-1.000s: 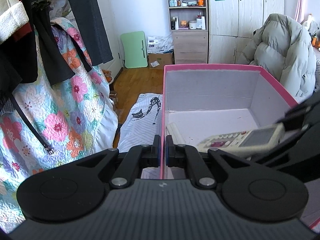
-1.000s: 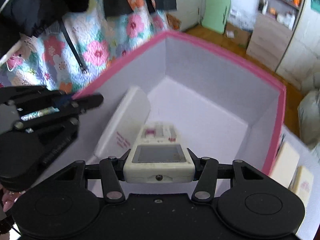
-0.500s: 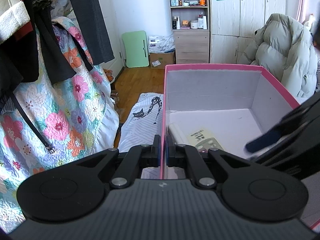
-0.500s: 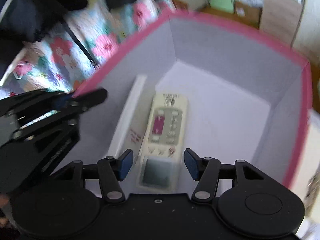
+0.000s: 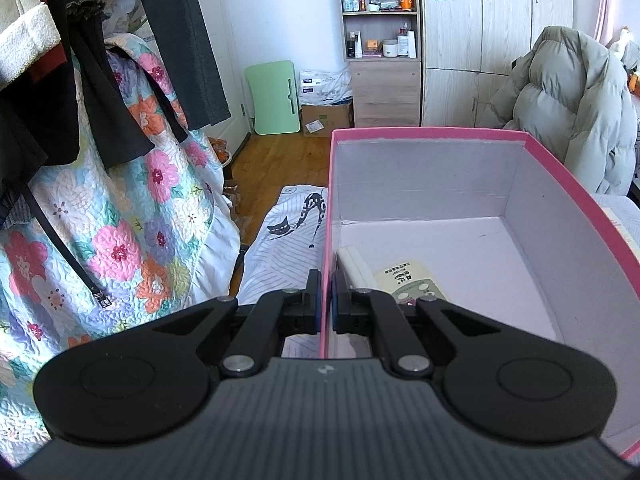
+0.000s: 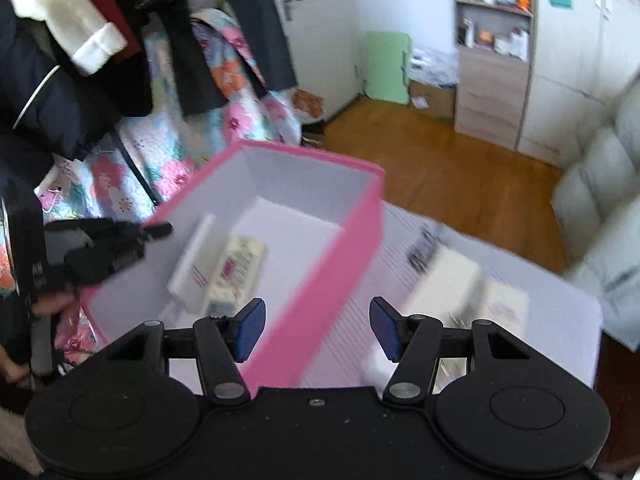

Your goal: Organize rigid objects

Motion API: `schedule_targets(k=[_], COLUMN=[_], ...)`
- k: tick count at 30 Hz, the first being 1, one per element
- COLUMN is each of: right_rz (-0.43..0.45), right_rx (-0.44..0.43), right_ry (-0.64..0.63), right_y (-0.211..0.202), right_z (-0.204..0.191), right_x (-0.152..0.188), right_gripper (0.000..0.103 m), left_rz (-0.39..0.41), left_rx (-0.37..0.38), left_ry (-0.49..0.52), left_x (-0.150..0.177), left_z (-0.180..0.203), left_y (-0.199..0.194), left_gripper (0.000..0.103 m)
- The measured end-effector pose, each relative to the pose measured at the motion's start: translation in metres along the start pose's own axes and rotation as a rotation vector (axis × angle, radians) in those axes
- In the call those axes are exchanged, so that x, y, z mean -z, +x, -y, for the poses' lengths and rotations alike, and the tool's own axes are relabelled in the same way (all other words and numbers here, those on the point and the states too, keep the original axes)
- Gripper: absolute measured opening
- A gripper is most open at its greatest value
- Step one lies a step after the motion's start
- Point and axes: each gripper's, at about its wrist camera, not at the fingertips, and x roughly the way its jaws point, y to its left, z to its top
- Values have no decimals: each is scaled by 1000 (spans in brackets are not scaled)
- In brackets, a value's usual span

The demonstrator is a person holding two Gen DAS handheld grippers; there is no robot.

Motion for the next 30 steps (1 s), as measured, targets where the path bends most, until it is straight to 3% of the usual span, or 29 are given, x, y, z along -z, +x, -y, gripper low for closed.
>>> schedule_targets(k=[6,11,21,26,28,30], right_rz=[-62,-116,-141,-160,-149,-132], right_rx=[10,-5,47,125,168,200], right_ry=[79,140,56,-68,-168,-257], right_y=[12,37,64,79,83,82], right_z=[27,38,30,13,2,-8], right_x=[50,72,72,66,68,74], right_gripper=[63,63,56,58,51,50], left_rz=[2,1,2,2,2,3], left_rx=[-3,-3,-11,-12,-11,-10], left_ry=[7,8,30,32,30,29], left_x=[1,0,0,0,0,0], left_z=[1,1,1,3,3,3], left_y=[0,0,1,1,1,1], left_gripper=[4,4,4,4,4,4])
